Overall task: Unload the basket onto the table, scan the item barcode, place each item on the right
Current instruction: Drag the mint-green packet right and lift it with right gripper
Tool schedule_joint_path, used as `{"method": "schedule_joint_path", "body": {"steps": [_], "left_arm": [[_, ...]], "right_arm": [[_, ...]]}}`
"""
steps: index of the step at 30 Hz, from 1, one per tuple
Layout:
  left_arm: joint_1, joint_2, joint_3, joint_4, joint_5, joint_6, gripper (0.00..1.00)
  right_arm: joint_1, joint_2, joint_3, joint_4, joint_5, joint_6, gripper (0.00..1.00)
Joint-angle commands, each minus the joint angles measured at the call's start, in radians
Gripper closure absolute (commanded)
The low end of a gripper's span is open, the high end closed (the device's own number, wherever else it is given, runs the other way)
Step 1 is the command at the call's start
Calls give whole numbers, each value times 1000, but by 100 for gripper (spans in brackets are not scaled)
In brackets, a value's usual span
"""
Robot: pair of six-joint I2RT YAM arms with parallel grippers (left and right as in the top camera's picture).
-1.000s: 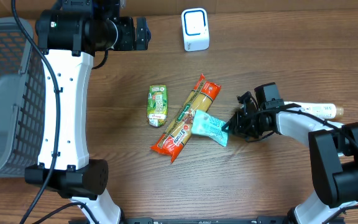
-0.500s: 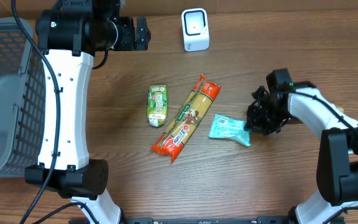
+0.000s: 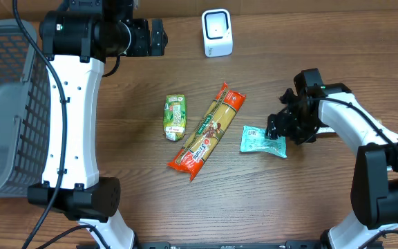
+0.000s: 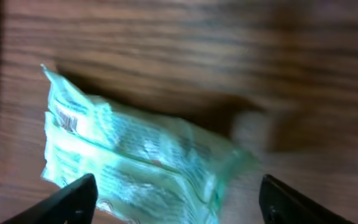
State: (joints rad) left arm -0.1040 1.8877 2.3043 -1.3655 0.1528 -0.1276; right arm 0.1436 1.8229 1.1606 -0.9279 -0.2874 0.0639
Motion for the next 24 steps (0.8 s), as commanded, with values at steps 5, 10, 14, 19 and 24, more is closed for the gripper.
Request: {"method": "schedule_joint_path", "body": {"steps": [5, 10, 14, 19, 24], "left_arm": [[-1, 5, 6, 1, -6, 16, 1], [-1, 5, 6, 1, -6, 16, 0], [-1, 5, 6, 1, -6, 16, 1], [-1, 5, 6, 1, -6, 16, 0], [-1, 5, 6, 1, -6, 16, 0]], "right_arm": [[-5, -22, -132, 114, -51, 121, 27], [-5, -22, -182, 163, -51, 151, 27], [-5, -22, -214, 191, -51, 158, 50], [-5, -22, -213, 206, -70, 158, 88], [-16, -26, -151, 208, -204, 140, 95]]}}
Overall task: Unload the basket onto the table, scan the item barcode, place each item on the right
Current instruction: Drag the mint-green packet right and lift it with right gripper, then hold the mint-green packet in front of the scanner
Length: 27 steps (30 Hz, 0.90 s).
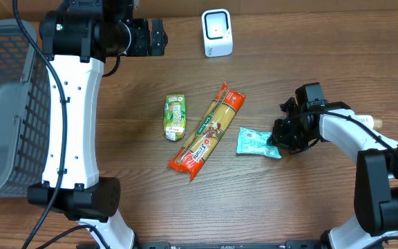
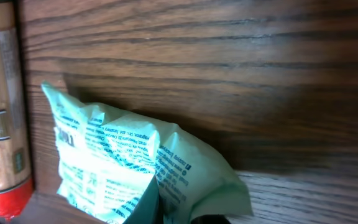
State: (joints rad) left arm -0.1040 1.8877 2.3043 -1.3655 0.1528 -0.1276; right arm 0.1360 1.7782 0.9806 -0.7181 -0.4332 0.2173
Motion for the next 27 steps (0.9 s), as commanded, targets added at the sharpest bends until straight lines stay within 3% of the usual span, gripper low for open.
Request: {"method": "schedule_joint_path", "body": {"steps": [1, 5, 9, 16, 27], "left_arm": [[-1, 5, 6, 1, -6, 16, 0], [-1, 5, 6, 1, -6, 16, 0], [-1, 5, 6, 1, -6, 16, 0], [-1, 5, 6, 1, -6, 16, 0], [-1, 5, 6, 1, -6, 16, 0]], "right_arm": [[-11, 16, 48, -6, -93, -32, 96], [-19, -23, 146, -25, -287, -130, 96], [-19, -90, 230, -36, -356, -143, 96], [-19, -258, 344, -96, -303, -140, 96], [-19, -384, 352, -159, -180, -140, 96]]}}
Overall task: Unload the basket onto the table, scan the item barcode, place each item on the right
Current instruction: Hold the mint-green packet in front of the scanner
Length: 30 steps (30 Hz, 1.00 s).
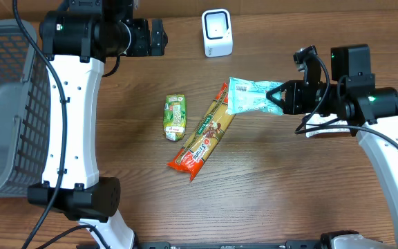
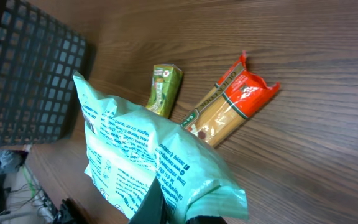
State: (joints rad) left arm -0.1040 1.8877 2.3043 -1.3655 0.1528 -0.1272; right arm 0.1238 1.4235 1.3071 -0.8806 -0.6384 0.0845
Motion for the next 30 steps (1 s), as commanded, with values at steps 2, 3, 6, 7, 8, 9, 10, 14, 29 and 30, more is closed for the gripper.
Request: {"method": "schedule_joint_path", "body": {"steps": [2, 3, 6, 7, 8, 9, 10, 14, 29, 30], "left_arm": [[-1, 5, 6, 1, -6, 16, 1], [-1, 5, 6, 1, -6, 16, 1], [-1, 5, 6, 1, -6, 16, 0], [-1, 5, 6, 1, -6, 16, 0], [-1, 5, 6, 1, -6, 16, 1], [-1, 5, 6, 1, -6, 16, 0], [-1, 5, 6, 1, -6, 16, 1], [-1, 5, 6, 1, -6, 16, 1], [-1, 5, 6, 1, -6, 16, 0], [-1, 5, 6, 1, -6, 16, 1]], "right_arm": [[-6, -29, 26, 3, 25, -7, 96], [-6, -29, 26, 3, 25, -7, 96], [-6, -29, 26, 4, 28, -7, 96], [-6, -29, 26, 4, 28, -7, 96], [-6, -29, 26, 4, 28, -7, 96], [-6, -29, 26, 5, 29, -7, 96], [-6, -29, 26, 8, 31, -5, 96], [-6, -21, 60, 6, 88, 21, 96], [121, 338, 569, 145, 727, -118, 96], [141, 361, 568, 206, 774, -174, 96]]}}
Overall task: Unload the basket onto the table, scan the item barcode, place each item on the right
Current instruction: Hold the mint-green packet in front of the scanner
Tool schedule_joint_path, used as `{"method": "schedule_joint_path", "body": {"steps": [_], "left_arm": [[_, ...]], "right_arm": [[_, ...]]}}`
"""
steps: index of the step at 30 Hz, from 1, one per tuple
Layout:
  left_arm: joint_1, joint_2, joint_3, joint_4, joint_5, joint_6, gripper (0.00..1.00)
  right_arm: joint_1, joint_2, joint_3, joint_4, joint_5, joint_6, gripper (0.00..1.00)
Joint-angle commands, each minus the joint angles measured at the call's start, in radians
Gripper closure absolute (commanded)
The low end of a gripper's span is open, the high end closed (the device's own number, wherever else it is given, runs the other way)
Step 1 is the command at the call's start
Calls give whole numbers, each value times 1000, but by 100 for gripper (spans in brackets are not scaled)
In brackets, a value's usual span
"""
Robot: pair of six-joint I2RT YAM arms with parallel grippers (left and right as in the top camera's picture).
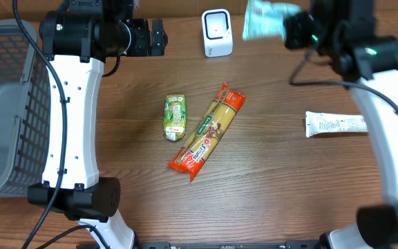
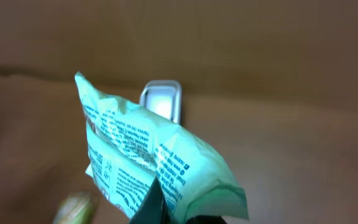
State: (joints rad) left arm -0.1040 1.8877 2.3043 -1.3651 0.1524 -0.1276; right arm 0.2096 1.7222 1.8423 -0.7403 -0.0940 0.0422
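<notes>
My right gripper [image 1: 290, 26] is shut on a mint-green printed packet [image 1: 262, 18], held up at the back of the table just right of the white barcode scanner [image 1: 217, 32]. In the right wrist view the packet [image 2: 148, 158] fills the lower middle, pinched by a dark fingertip [image 2: 151, 205], and the scanner [image 2: 161, 101] stands blurred behind it. My left gripper [image 1: 159, 36] hangs at the back left, away from the items; whether it is open does not show.
An orange-and-yellow pasta pack [image 1: 207, 131] and a small green carton [image 1: 175, 117] lie mid-table. A white tube [image 1: 337, 124] lies at the right. A grey mesh basket [image 1: 9, 111] sits along the left edge.
My right gripper has carried the green packet from above the pasta pack's top end up and back to beside the scanner. The white tube, half hidden under the arm before, now lies fully in view.
The right gripper stood open over the green packet lying on the table at the right. Then it was down on the packet's right end. Then it held the packet lifted over the table's middle, and now holds it beside the scanner. The left arm has stayed put.
</notes>
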Motion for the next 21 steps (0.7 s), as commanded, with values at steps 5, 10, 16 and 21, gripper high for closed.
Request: {"method": "schedule_joint_path", "body": {"steps": [5, 10, 16, 21], "left_arm": [[-1, 5, 6, 1, -6, 16, 0], [-1, 5, 6, 1, -5, 16, 0], [-1, 5, 6, 1, -5, 16, 0], [-1, 5, 6, 1, -6, 16, 0]], "right_arm": [[131, 185, 31, 345, 404, -454, 96], [178, 287, 31, 497, 456, -786, 96], [208, 393, 31, 702, 565, -964, 96], [216, 481, 31, 893, 565, -1131, 96]]}}
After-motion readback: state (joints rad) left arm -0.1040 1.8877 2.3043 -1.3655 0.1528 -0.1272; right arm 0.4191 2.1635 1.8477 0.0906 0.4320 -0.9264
